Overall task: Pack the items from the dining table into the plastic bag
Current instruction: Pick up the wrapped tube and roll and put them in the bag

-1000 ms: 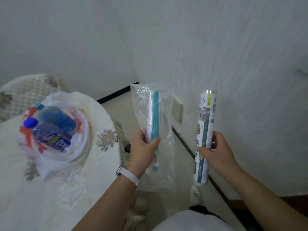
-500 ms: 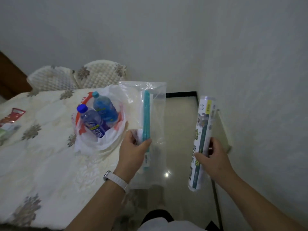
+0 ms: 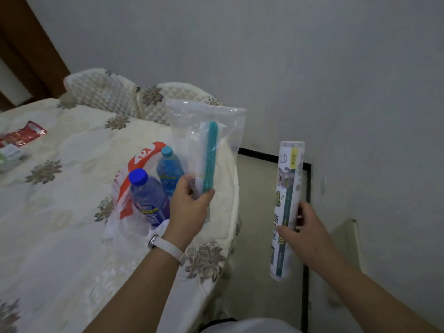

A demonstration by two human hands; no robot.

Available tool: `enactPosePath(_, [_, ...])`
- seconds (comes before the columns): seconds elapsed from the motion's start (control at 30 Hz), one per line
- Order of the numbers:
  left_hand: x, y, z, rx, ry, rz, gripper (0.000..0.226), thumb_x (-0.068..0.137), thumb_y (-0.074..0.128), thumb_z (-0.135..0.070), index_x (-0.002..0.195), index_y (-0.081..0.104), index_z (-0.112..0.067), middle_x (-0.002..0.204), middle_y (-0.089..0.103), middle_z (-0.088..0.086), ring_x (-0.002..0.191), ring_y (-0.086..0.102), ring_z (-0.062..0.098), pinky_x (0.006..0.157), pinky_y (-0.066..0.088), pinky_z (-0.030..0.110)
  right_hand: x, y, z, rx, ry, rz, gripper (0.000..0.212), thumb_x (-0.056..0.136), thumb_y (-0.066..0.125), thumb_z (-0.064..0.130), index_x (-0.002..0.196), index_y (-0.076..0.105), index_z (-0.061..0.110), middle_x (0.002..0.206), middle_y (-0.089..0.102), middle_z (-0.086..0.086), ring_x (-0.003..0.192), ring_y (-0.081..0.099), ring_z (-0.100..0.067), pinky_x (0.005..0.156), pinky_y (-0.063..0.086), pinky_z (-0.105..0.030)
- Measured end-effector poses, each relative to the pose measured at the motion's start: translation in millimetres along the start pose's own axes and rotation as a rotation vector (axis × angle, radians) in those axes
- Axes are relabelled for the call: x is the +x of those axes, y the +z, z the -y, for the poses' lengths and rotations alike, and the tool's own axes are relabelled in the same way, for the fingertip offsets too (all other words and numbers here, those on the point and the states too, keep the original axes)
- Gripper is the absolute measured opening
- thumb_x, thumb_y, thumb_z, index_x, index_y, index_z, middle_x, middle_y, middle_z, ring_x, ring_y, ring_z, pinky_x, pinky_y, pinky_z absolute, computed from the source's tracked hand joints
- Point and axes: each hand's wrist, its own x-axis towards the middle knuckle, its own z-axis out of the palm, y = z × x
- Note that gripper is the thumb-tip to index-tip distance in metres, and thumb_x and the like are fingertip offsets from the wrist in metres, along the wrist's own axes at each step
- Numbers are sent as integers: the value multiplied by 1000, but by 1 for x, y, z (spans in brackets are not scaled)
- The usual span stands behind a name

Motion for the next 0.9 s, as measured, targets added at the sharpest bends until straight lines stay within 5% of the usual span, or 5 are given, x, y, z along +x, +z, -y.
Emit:
enactPosePath(0.33, [64,-7,28,166,46,-218,26,86,72,-13,87,48,-23,71,50,-11,62,49,-8,55,36,11,92,36,46,-47,-96,153,42,81,73,16,114,50,26,99,62,11,87,61,-1,62,47,-12])
enactPosePath(0.43, [69,0,42,216,21,-275,31,88,69,-13,78,43,-27,68,49,-7,62,50,0,54,36,11,122,45,55,-48,-138,185,42,80,75,15,110,48,29,99,61,13,88,59,0,63,47,-12])
enactPosePath(0.53, [75,8,58,260,-58,-315,28,89,66,-12,91,44,-28,77,59,6,74,60,26,65,50,35,155,54,64,-45,-172,246,45,79,74,12,110,46,30,98,61,14,90,59,-3,70,50,-18])
enactPosePath(0.6, [79,15,68,293,-139,-358,28,89,65,-13,92,46,-33,85,63,8,79,62,27,70,54,42,180,60,67,-33,-187,303,45,79,74,12,111,47,30,98,61,15,90,59,-2,69,48,-17])
enactPosePath(0.9, [79,48,89,573,-339,-536,16,88,59,0,93,59,-15,83,62,3,74,57,22,61,42,29,292,70,84,-31,-250,611,45,79,73,14,112,47,30,99,61,14,90,59,-2,64,44,-16])
